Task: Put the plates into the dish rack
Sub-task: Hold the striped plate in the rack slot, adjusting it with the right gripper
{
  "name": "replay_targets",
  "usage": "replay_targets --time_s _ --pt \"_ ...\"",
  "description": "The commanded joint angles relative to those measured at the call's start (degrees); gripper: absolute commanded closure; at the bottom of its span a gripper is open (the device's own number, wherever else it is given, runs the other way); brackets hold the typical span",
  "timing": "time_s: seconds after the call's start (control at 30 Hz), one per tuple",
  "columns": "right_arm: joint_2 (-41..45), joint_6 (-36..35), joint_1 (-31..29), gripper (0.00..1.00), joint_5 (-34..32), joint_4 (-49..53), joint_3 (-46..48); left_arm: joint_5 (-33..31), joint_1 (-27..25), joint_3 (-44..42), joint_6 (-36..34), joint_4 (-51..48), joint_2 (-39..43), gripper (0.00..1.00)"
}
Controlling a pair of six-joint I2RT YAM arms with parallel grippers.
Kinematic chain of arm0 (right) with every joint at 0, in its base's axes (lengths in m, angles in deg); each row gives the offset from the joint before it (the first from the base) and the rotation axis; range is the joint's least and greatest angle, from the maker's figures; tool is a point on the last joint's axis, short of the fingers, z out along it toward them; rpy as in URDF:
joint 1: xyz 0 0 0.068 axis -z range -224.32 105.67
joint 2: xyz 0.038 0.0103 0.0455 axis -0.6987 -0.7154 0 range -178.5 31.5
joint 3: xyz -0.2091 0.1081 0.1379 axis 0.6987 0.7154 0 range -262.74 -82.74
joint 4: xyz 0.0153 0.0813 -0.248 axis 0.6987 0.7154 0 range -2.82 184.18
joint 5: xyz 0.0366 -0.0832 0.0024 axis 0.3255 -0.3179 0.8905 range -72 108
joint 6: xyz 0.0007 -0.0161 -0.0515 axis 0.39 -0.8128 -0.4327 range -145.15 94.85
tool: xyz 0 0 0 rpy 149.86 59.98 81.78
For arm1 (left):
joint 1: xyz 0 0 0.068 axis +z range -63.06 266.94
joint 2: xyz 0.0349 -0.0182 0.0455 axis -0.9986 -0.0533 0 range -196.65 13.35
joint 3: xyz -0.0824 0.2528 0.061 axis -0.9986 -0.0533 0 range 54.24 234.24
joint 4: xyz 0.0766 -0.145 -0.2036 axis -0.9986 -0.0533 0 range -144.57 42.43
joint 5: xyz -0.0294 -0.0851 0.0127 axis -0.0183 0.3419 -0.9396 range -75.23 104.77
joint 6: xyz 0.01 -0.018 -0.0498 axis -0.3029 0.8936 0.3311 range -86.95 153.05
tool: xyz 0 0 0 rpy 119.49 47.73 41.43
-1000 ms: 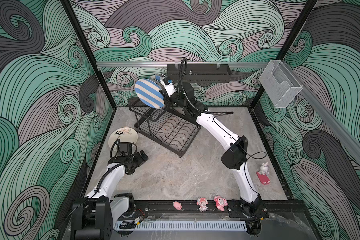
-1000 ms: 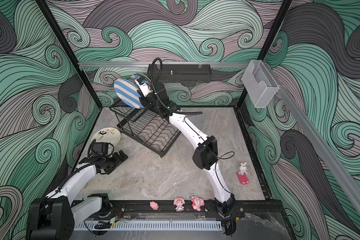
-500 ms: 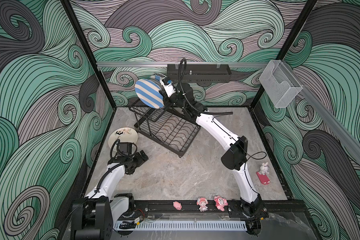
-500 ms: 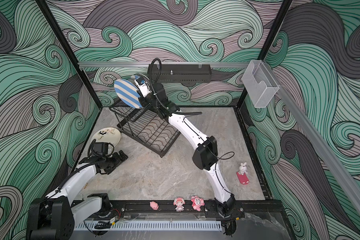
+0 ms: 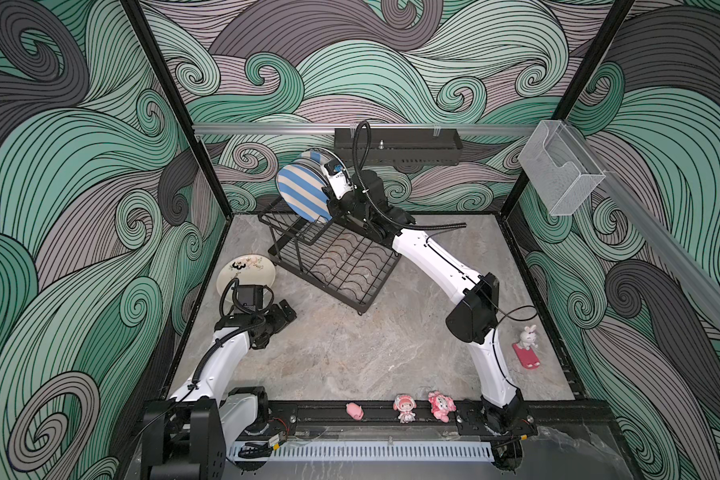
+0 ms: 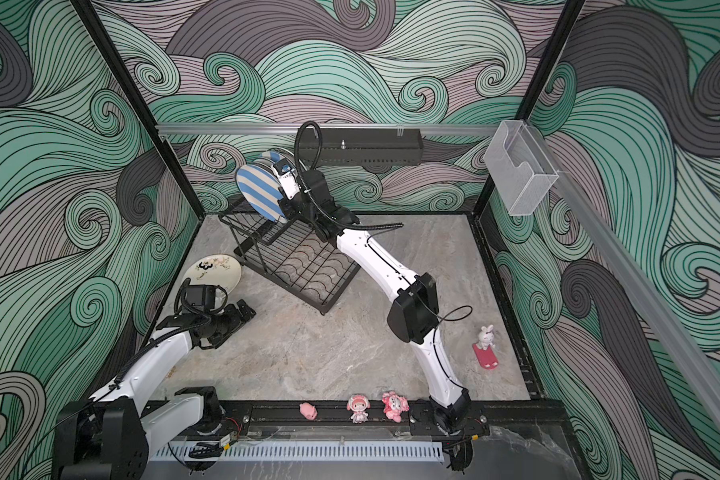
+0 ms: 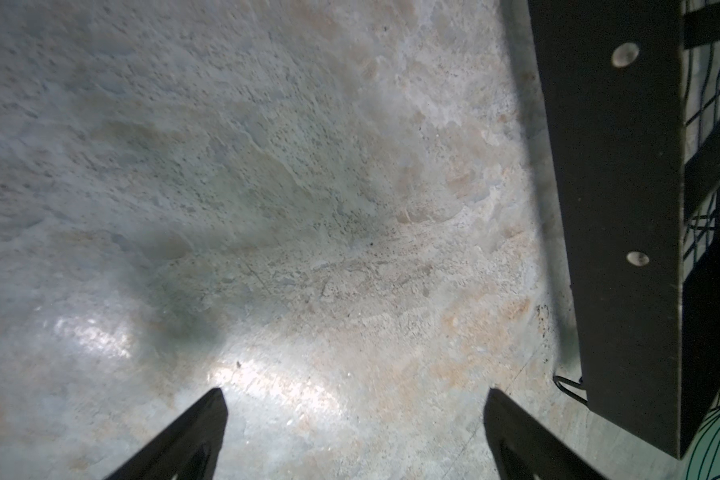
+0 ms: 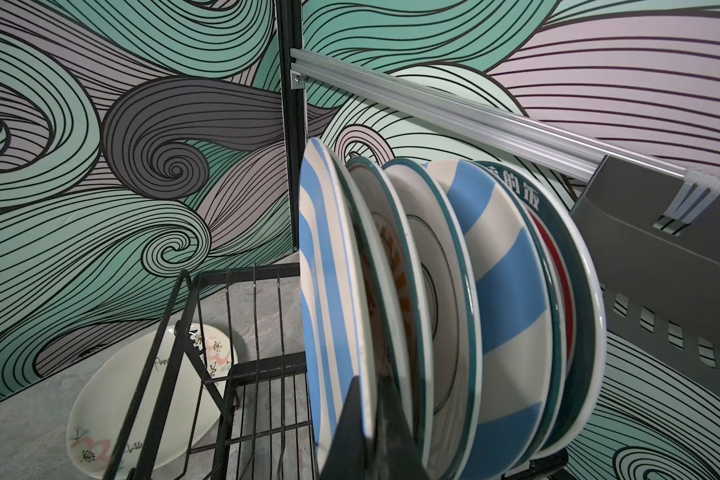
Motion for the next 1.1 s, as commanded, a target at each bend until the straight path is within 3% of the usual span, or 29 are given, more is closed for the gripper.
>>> replay_targets --time_s 0.0,0.27,0.57,1.07 --pt "1.69 -0.41 -1.35 1.00 -0.83 1.40 -4.97 0.32 0.19 0.07 -0.54 0.05 0.79 0.01" --pt "3.81 -2.35 -1.86 1.00 -1.47 1.28 -8.26 0.41 0.12 0.19 -0.41 0.17 0.81 0.01" --pt "6.44 1.31 -1.82 1.00 1.40 -0.49 -3.39 0.41 0.11 -0.30 -0.42 0.11 0.99 0.01" --pt "0.94 0.38 -1.42 1.00 -1.51 0.18 -6.63 0.32 0.14 0.71 -0.61 -0.35 0.73 0.01"
